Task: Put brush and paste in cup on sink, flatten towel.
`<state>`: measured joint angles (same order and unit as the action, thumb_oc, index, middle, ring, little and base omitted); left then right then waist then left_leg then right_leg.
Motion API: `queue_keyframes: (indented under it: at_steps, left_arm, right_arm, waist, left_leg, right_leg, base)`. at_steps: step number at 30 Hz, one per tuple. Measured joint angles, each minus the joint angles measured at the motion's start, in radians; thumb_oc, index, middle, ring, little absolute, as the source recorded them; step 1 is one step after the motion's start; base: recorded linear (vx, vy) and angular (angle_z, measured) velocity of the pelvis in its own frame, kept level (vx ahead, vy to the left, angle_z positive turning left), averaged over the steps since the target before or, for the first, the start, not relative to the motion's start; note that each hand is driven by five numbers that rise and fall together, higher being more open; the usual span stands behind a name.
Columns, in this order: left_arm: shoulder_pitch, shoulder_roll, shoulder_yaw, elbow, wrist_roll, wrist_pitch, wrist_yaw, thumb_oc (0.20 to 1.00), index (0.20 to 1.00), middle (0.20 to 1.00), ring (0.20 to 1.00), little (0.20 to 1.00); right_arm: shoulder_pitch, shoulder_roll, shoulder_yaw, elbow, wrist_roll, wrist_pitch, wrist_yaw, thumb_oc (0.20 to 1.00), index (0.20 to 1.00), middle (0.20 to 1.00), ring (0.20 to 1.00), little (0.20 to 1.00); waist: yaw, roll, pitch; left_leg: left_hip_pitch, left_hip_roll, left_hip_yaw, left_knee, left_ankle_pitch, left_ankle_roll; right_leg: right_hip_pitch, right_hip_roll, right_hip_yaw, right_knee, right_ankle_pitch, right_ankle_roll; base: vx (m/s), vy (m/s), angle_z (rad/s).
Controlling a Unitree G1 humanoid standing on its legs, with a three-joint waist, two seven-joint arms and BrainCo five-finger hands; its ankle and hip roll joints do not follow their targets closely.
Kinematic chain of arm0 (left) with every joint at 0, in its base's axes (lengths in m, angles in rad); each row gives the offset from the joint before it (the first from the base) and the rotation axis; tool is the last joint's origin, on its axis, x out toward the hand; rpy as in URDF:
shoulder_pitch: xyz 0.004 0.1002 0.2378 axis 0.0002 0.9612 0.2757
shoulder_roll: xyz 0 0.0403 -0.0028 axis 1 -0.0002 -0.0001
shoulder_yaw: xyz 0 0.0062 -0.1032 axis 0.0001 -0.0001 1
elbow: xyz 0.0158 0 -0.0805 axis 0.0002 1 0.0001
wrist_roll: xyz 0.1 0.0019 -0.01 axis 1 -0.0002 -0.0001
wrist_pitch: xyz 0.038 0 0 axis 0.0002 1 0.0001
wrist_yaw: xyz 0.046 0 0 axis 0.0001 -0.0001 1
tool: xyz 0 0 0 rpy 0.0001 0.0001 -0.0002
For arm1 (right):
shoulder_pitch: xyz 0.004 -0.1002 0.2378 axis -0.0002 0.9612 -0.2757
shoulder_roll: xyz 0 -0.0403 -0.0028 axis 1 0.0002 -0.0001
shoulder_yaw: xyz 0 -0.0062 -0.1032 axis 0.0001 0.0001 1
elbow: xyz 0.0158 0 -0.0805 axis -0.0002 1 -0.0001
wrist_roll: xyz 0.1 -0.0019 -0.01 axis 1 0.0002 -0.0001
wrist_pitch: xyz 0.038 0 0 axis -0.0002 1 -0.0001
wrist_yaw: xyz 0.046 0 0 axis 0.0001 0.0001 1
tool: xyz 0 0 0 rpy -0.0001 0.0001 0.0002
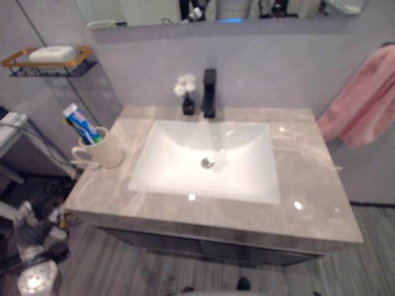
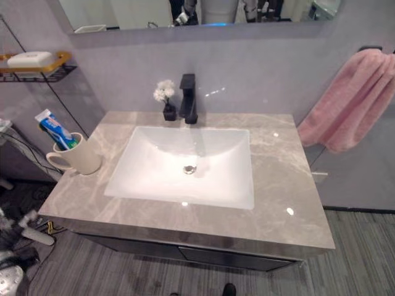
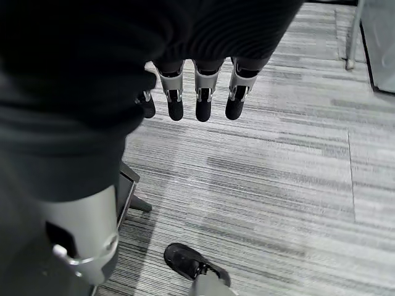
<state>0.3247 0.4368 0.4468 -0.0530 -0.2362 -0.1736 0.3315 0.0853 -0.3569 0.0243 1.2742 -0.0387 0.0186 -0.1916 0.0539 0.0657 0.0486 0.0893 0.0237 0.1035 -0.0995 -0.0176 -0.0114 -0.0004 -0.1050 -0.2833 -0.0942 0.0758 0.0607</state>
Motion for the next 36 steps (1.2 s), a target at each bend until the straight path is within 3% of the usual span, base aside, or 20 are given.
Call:
queue_keyframes:
  at_steps: [1,10,12,15,24,36]
  left_arm:
    - [-0.006,0.011,0.0,-0.019,0.0,-0.002,0.002,0.2,0.2,0.2,0.2,0.2]
    - [-0.065,0.049,-0.097,-0.092,-0.08,-0.039,-0.066,0.2,0.2,0.2,0.2,0.2]
    - [-0.079,0.045,-0.197,-0.091,-0.177,-0.035,-0.124,0.2,0.2,0.2,0.2,0.2]
    - [-0.073,0.044,-0.252,-0.049,-0.246,-0.02,-0.188,0.2,0.2,0.2,0.2,0.2]
    - [-0.014,0.045,-0.248,0.109,-0.31,0.034,-0.237,0.2,0.2,0.2,0.2,0.2]
    - [-0.038,0.109,-0.236,0.208,-0.316,0.054,-0.248,0.2,0.2,0.2,0.2,0.2]
  right_arm:
    - [0.001,0.0,0.0,0.0,0.0,0.0,0.001,1.0,1.0,1.0,1.0,1.0]
    - [0.001,0.001,0.0,0.004,0.0,-0.001,0.007,1.0,1.0,1.0,1.0,1.0]
    - [0.001,0.002,0.002,0.004,0.0,0.0,0.016,1.0,1.0,1.0,1.0,1.0]
    - [0.003,0.002,-0.003,-0.001,0.002,-0.002,0.023,1.0,1.0,1.0,1.0,1.0]
    - [0.046,0.001,-0.018,0.009,0.007,0.001,0.036,1.0,1.0,1.0,1.0,1.0]
    - [0.038,-0.004,-0.021,-0.01,0.009,0.0,0.037,1.0,1.0,1.0,1.0,1.0]
  waist:
    - [0.001,0.0,0.0]
    - [-0.012,0.003,-0.01]
    - [-0.018,0.004,-0.013]
    - [-0.03,0.006,-0.013]
    - [-0.047,0.014,-0.011]
    - [-0.052,0.017,-0.012]
  left_leg:
    - [0.0,0.0,0.0,0.0,0.0,0.0]
    - [0.002,-0.001,0.02,0.0,0.0,-0.002]
    - [0.001,-0.002,0.026,0.0,0.0,-0.002]
    - [0.0,-0.003,0.035,0.0,0.0,-0.002]
    - [-0.003,-0.003,0.064,-0.001,-0.002,-0.003]
    - [-0.003,-0.002,0.077,-0.003,-0.004,-0.003]
  right_leg:
    - [0.0,0.0,0.0,0.0,0.0,0.0]
    - [-0.008,0.001,0.019,0.0,0.005,-0.004]
    - [-0.012,0.001,0.026,0.0,0.008,-0.003]
    - [-0.018,0.002,0.035,0.0,0.009,-0.004]
    - [-0.034,0.003,0.064,0.0,0.013,-0.001]
    - [-0.04,0.006,0.076,0.0,0.017,-0.004]
  base:
    - [0.0,0.0,0.0]
    - [0.01,0.004,-0.06]
    - [0.01,0.006,-0.09]
    - [0.01,0.014,-0.11]
    - [0.01,0.013,-0.09]
    - [0.01,0.0,-0.03]
